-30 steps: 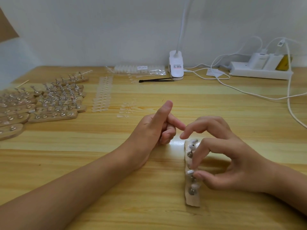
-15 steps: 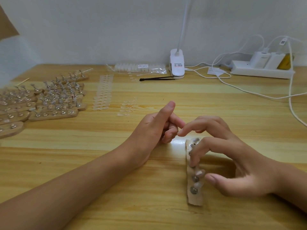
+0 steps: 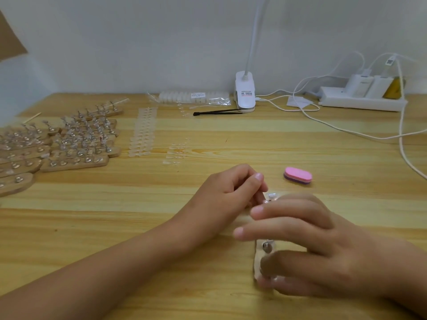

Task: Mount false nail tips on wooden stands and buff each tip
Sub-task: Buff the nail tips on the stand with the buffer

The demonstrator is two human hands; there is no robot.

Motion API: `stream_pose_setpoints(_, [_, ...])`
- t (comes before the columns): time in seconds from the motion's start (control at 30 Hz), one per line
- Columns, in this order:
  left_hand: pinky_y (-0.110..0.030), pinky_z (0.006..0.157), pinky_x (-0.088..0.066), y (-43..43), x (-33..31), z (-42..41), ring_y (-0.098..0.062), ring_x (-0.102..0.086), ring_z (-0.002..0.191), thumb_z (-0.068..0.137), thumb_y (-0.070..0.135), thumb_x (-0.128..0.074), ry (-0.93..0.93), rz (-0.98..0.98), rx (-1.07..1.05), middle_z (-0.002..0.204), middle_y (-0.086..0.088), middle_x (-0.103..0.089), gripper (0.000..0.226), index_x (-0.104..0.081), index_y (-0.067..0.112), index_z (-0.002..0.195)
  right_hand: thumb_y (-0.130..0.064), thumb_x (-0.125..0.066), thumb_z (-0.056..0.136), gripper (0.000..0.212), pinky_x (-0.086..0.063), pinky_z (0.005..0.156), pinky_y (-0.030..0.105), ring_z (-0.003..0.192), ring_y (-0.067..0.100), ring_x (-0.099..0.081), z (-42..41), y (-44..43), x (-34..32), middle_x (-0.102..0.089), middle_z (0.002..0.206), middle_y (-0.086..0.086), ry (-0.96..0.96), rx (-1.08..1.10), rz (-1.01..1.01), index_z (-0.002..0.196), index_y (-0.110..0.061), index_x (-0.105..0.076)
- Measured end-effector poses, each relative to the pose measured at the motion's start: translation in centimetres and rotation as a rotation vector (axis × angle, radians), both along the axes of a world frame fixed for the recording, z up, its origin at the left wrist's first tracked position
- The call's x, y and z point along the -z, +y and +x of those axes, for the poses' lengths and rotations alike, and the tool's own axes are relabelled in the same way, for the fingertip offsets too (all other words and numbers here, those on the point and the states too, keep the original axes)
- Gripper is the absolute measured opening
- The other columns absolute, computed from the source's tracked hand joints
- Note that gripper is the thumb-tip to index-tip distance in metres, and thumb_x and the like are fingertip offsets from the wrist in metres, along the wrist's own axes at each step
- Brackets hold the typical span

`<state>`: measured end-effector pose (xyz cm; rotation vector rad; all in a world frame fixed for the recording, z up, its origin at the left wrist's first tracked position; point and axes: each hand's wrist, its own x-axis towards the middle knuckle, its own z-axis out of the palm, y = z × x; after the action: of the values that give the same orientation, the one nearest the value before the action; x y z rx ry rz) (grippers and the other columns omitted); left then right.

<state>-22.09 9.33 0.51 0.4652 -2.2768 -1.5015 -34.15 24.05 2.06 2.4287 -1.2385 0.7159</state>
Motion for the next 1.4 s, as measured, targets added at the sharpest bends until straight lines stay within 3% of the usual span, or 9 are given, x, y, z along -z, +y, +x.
stream_pose_setpoints(0.2, [-0.017, 0.061, -0.044, -0.4, -0.4, -0.1, -0.007, -0.053, 0.065, 0.093, 0.048, -0.046, 0.102, 0.205, -0.017, 0.070, 0.009, -0.064, 0.038, -0.069, 0.018, 0.087, -0.032, -0.070, 0.087, 0.012, -0.050, 0.079, 0.031, 0.072, 0.007, -0.058, -1.4, -0.7, 0.3, -0.058, 0.077, -0.014, -0.707, 0.201, 0.080, 0.087, -0.027, -0.059])
stream_pose_setpoints(0.3, [-0.015, 0.063, -0.044, -0.2, -0.7, 0.1, -0.005, -0.057, 0.071, 0.082, 0.058, -0.051, 0.093, 0.212, 0.049, 0.076, 0.010, -0.066, 0.043, -0.071, 0.020, 0.092, -0.034, -0.075, 0.081, 0.017, -0.043, 0.072, 0.012, 0.067, 0.007, -0.056, -2.3, -1.6, 0.6, -0.060, 0.073, -0.011, -0.888, 0.314, 0.145, 0.082, -0.023, -0.061])
stream_pose_setpoints(0.37, [-0.014, 0.068, -0.045, 0.0, -0.7, 0.2, -0.003, -0.060, 0.077, 0.077, 0.059, -0.057, 0.048, 0.142, 0.073, 0.082, 0.012, -0.068, 0.043, -0.072, 0.024, 0.097, -0.031, -0.073, 0.078, 0.016, -0.042, 0.072, 0.011, 0.069, 0.008, -0.057, -2.6, -1.8, 0.7, -0.061, 0.074, -0.010, -0.946, 0.324, 0.181, 0.082, -0.019, -0.063])
stream_pose_setpoints(0.77, [-0.014, 0.064, -0.042, -0.2, -0.5, 0.3, -0.001, -0.051, 0.069, 0.073, 0.054, -0.071, 0.055, 0.159, 0.043, 0.075, 0.014, -0.057, 0.030, -0.073, 0.033, 0.094, -0.012, -0.070, 0.080, 0.012, -0.051, 0.077, 0.028, 0.080, 0.018, -0.062, -2.2, -2.0, 1.0, -0.064, 0.082, -0.005, -0.827, 0.297, 0.169, 0.090, -0.015, -0.065])
stream_pose_setpoints(0.93, [-0.014, 0.064, -0.042, 0.0, -0.8, 0.3, -0.002, -0.051, 0.070, 0.073, 0.049, -0.073, 0.066, 0.186, 0.055, 0.078, 0.009, -0.058, 0.023, -0.073, 0.035, 0.090, -0.028, -0.066, 0.082, 0.010, -0.047, 0.071, 0.020, 0.076, 0.014, -0.059, -2.1, -2.3, 0.9, -0.061, 0.080, -0.009, -0.786, 0.308, 0.137, 0.086, -0.020, -0.064])
stream_pose_setpoints(1.07, [-0.017, 0.069, -0.044, 0.0, -1.0, 0.4, -0.004, -0.056, 0.076, 0.074, 0.049, -0.074, 0.051, 0.205, 0.035, 0.085, -0.001, -0.067, 0.026, -0.074, 0.031, 0.092, -0.022, -0.071, 0.082, 0.009, -0.041, 0.067, 0.017, 0.071, 0.013, -0.054, -2.2, -2.5, 0.9, -0.059, 0.078, -0.008, -0.773, 0.321, 0.098, 0.083, -0.020, -0.062])
stream_pose_setpoints(1.23, [-0.033, 0.082, -0.049, 0.0, -1.1, 0.4, -0.025, -0.063, 0.092, 0.075, 0.052, -0.069, 0.026, 0.206, 0.083, 0.098, -0.006, -0.071, 0.032, -0.075, 0.027, 0.095, -0.028, -0.065, 0.083, 0.010, -0.039, 0.067, 0.017, 0.071, 0.013, -0.053, -2.2, -2.4, 1.0, -0.058, 0.078, -0.007, -0.763, 0.317, 0.083, 0.083, -0.018, -0.061])
stream_pose_setpoints(1.33, [-0.009, 0.068, -0.044, -0.1, -1.4, 0.5, 0.004, -0.059, 0.073, 0.083, 0.045, -0.070, 0.054, 0.248, 0.126, 0.079, 0.016, -0.068, 0.022, -0.074, 0.026, 0.093, -0.030, -0.064, 0.084, 0.015, -0.040, 0.067, 0.017, 0.070, 0.013, -0.053, -2.2, -2.5, 1.0, -0.057, 0.077, -0.007, -0.758, 0.328, 0.068, 0.082, -0.015, -0.060])
stream_pose_setpoints(1.4, [-0.004, 0.064, -0.042, -0.1, -1.5, 0.6, 0.010, -0.057, 0.070, 0.084, 0.041, -0.065, 0.072, 0.256, 0.141, 0.076, 0.021, -0.066, 0.022, -0.073, 0.023, 0.094, -0.029, -0.064, 0.084, 0.017, -0.040, 0.067, 0.018, 0.070, 0.014, -0.053, -2.2, -2.5, 1.0, -0.056, 0.076, -0.007, -0.758, 0.326, 0.063, 0.082, -0.013, -0.060])
